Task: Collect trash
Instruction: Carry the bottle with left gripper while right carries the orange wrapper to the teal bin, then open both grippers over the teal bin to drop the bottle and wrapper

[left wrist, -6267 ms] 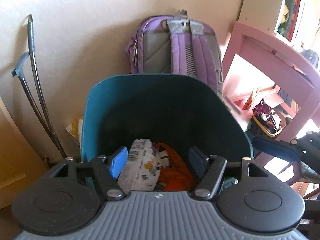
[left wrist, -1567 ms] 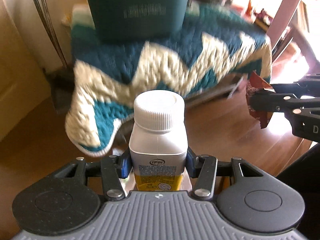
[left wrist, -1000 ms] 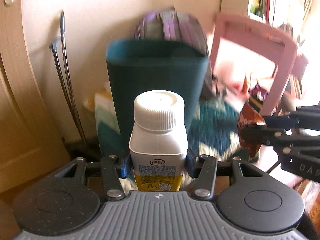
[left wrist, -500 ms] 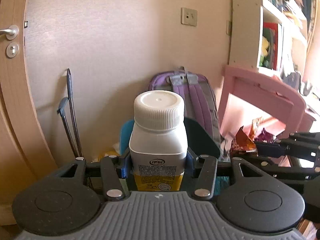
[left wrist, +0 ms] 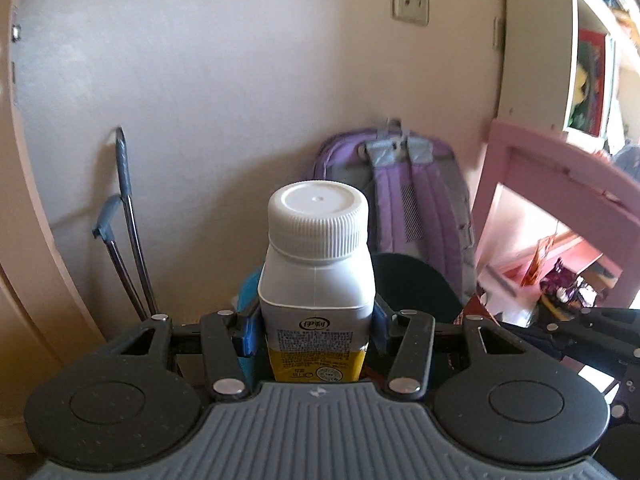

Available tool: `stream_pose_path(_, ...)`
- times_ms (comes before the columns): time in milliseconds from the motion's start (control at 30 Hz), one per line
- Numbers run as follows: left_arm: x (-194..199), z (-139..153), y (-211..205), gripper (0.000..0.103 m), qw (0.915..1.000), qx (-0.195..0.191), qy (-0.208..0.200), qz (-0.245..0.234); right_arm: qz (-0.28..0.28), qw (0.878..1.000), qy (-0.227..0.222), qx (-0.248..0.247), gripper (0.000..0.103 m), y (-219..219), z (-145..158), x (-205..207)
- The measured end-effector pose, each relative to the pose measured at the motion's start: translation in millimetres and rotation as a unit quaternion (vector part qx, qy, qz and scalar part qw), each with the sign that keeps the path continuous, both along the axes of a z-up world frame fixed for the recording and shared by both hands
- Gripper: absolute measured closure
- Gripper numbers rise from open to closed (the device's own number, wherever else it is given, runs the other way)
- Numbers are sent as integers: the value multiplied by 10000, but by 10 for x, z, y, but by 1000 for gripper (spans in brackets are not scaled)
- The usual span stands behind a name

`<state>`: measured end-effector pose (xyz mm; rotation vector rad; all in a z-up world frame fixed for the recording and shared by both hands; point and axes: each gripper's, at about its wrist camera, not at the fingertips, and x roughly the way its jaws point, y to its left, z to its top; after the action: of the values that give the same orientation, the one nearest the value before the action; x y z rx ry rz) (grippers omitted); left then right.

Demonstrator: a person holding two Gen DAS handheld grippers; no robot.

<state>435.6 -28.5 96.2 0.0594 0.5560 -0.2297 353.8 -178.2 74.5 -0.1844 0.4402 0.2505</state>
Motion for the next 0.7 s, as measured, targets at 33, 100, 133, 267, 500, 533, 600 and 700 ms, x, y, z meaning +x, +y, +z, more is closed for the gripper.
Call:
stream_pose_path(33, 63, -53, -11, 52, 10000, 25, 85, 12, -15, 10000, 44, -6, 80, -1, -27, 46)
stream_pose_path(100, 173, -163, -35, 52, 9997, 82, 243, 20, 7, 9999, 139, 3, 80, -5, -76, 133)
stream_pose_path(133, 227, -219, -49, 52, 9994, 121, 326, 35, 10, 9998, 184, 3, 80, -7, -105, 172)
stream_pose_path(267, 398, -402, -120, 52, 9977, 300, 608, 19, 25, 9993, 384, -37, 79, 4, -237, 317)
stream_pose_path(500, 588, -636, -230, 51, 9930, 633, 994, -61, 94, 9979, 642, -83, 78, 22, -412, 454)
stream_pose_path(533, 614, -665, -236, 51, 9921, 660, 1068, -59, 101, 9977, 664, -107, 78, 29, -427, 459)
stream_pose_path(600, 649, -708, -244, 51, 9910, 706, 1137, -38, 132, 9972, 724, -99, 76, 29, -446, 478)
stream_pose_path(700, 661, -747, -261, 51, 9903, 761, 1160, -45, 125, 9970, 754, -85, 74, 29, -460, 495)
